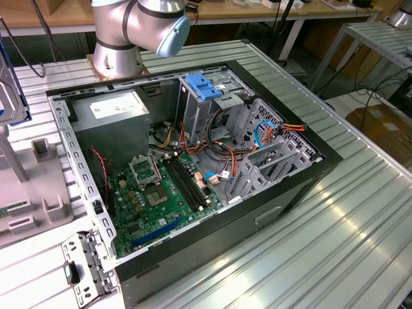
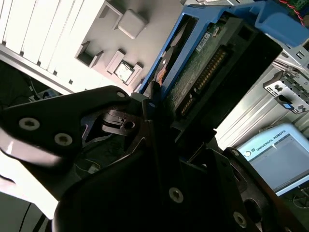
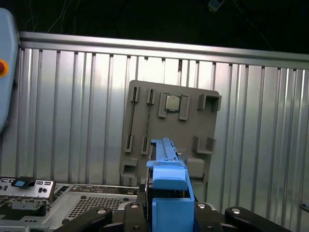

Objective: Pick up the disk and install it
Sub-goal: 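Pick up the disk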

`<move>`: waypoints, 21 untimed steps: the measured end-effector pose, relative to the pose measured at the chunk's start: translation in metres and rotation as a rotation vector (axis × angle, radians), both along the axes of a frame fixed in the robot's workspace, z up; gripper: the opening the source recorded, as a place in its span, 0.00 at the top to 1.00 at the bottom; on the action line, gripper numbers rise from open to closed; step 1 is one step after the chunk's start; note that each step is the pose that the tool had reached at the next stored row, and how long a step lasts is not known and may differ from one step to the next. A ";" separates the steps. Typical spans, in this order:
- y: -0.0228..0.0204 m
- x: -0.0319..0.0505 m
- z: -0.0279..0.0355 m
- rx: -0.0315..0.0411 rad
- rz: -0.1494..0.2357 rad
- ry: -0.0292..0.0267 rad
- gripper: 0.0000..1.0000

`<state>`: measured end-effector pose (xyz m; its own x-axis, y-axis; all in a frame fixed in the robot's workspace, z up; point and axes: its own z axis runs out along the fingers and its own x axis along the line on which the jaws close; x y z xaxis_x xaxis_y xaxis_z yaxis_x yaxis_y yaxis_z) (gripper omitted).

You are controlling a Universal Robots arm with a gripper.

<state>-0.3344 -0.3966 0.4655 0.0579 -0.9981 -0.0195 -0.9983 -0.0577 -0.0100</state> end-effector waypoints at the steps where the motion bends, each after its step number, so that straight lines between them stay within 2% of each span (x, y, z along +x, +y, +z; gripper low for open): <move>1: -0.0012 0.0008 0.0000 0.0000 0.000 -0.0001 0.64; 10: -0.0062 0.0069 0.0000 0.0000 0.000 0.0000 0.64; 21: -0.0104 0.0158 0.0000 0.0000 0.000 0.0002 0.64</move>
<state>-0.3185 -0.4070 0.4655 0.0578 -0.9981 -0.0195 -0.9983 -0.0576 -0.0098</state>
